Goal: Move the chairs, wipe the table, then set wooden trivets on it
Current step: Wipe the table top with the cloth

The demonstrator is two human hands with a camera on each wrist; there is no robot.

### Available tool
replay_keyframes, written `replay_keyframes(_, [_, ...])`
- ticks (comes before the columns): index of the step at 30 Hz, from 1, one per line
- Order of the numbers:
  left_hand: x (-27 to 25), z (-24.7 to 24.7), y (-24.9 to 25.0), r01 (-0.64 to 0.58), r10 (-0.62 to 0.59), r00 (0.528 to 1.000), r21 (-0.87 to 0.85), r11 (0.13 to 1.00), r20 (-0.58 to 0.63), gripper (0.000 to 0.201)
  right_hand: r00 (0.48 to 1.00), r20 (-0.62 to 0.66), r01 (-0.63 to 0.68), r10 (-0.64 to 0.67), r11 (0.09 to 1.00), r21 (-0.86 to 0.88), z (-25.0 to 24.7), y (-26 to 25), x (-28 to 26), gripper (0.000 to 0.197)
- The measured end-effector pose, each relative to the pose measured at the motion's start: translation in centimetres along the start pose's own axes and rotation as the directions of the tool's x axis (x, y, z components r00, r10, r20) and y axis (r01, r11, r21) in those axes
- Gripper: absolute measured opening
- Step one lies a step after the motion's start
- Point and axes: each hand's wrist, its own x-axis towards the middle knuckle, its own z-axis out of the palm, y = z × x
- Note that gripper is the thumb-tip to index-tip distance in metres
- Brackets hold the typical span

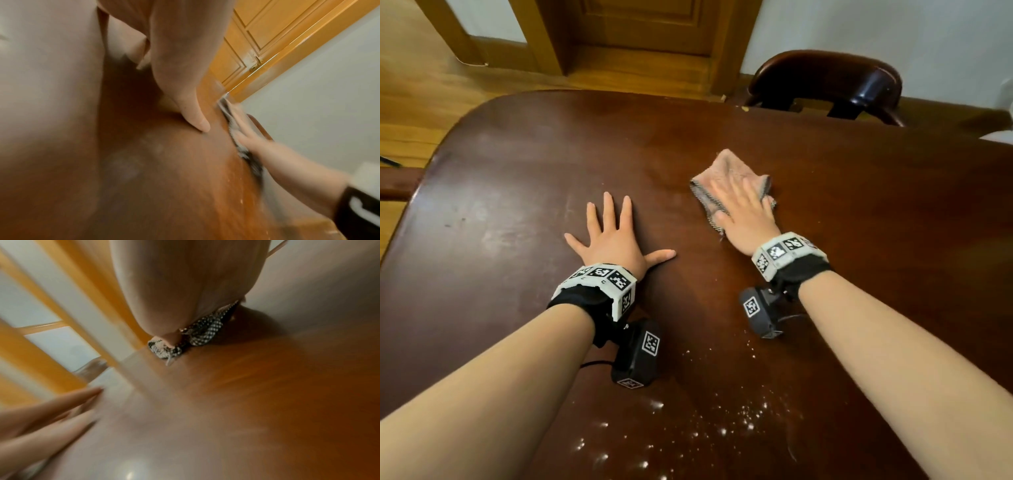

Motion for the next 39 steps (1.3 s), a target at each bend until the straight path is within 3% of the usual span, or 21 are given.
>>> replay_keyframes(2, [-1.0,0.4,-0.8,-0.015,0.015,1.000,0.007,1.000,-0.004,0.117,0.976,-0.088,-0.196,0.197,0.980,0.027,-0.6,5.5,-2.7,0.064])
replay_keyframes(4, [-1.8,0.7,-1.4,-0.025,0.025,1.000,0.014,1.000,-0.010,0.116,0.916,-0.100,-0.383,0.389,0.921,0.069,-1.0,10.1,-5.7,0.060])
replay_keyframes(8, [-3.1,1.2,-1.8,-0.044,0.044,0.999,0.013,0.999,-0.005,0.114,0.807,-0.011,-0.581,0.590,0.797,0.166,-0.4,10.7,-7.0,0.058])
replay_keyframes(10, [-3.9,1.6,-1.9,-0.065,0.065,0.998,0.024,0.998,0.000,0.113,0.836,-0.021,-0.536,0.549,0.823,0.188,0.1,7.2,-5.5,0.059])
replay_keyframes(12, [-4.9,2.1,-2.0,-0.086,0.086,0.996,0.033,0.996,0.005,0.112,0.937,-0.054,-0.339,0.345,0.936,0.100,1.5,2.0,-4.9,0.057])
replay_keyframes(14, [-6.1,2.6,-2.2,-0.093,0.093,0.996,0.039,0.995,0.012,0.111,0.992,-0.054,-0.116,0.118,0.992,0.043,3.2,-3.6,-6.2,0.058])
replay_keyframes(16, [-7.4,3.1,-2.4,-0.098,0.097,0.995,0.052,0.994,0.014,0.110,0.999,-0.011,0.033,-0.033,0.999,0.013,5.1,-6.7,-8.5,0.058])
replay_keyframes(18, [-8.5,3.5,-2.5,-0.105,0.104,0.994,0.058,0.993,0.018,0.108,0.993,0.046,0.111,-0.110,0.993,-0.029,6.0,-6.0,-10.7,0.057])
replay_keyframes(20, [-9.4,3.6,-2.7,-0.102,0.100,0.994,0.050,0.994,0.030,0.107,0.994,0.051,0.098,-0.097,0.995,-0.026,5.9,-3.0,-12.1,0.058])
replay_keyframes(22, [-10.3,3.8,-3.0,-0.106,0.103,0.994,0.058,0.993,0.047,0.109,0.999,-0.013,-0.049,0.049,0.998,0.039,5.7,0.7,-14.0,0.063])
replay_keyframes(24, [-11.0,4.2,-3.2,-0.123,0.120,0.992,0.090,0.988,0.044,0.113,0.961,-0.070,-0.257,0.267,0.959,0.123,5.7,4.3,-16.1,0.065])
replay_keyframes(26, [-11.6,4.4,-3.6,-0.142,0.140,0.990,0.129,0.981,0.030,0.116,0.897,-0.037,-0.428,0.440,0.886,0.177,5.8,5.7,-17.8,0.059])
replay_keyframes(28, [-12.1,4.6,-3.8,-0.155,0.153,0.988,0.146,0.977,0.024,0.119,0.867,-0.031,-0.484,0.497,0.855,0.185,6.5,4.1,-17.8,0.057])
replay_keyframes(30, [-12.5,4.6,-4.0,-0.171,0.166,0.985,0.157,0.973,0.044,0.122,0.908,-0.059,-0.402,0.416,0.901,0.163,7.4,0.0,-16.8,0.057])
replay_keyframes(32, [-13.2,4.6,-4.3,-0.185,0.175,0.982,0.168,0.968,0.073,0.124,0.970,-0.062,-0.226,0.234,0.967,0.113,8.8,-5.0,-16.7,0.057])
replay_keyframes(34, [-14.1,4.8,-4.8,-0.197,0.181,0.978,0.180,0.964,0.101,0.128,0.998,-0.023,-0.054,0.055,0.997,0.059,10.1,-8.7,-18.0,0.058])
replay_keyframes(37, [-15.4,5.0,-5.4,-0.214,0.187,0.972,0.207,0.955,0.141,0.132,0.994,0.053,0.097,-0.096,0.995,-0.020,10.6,-7.1,-19.8,0.059])
replay_keyframes(39, [-16.0,5.1,-5.9,-0.217,0.184,0.969,0.213,0.953,0.165,0.132,1.000,0.015,0.003,-0.003,1.000,0.012,9.9,-2.8,-20.8,0.063])
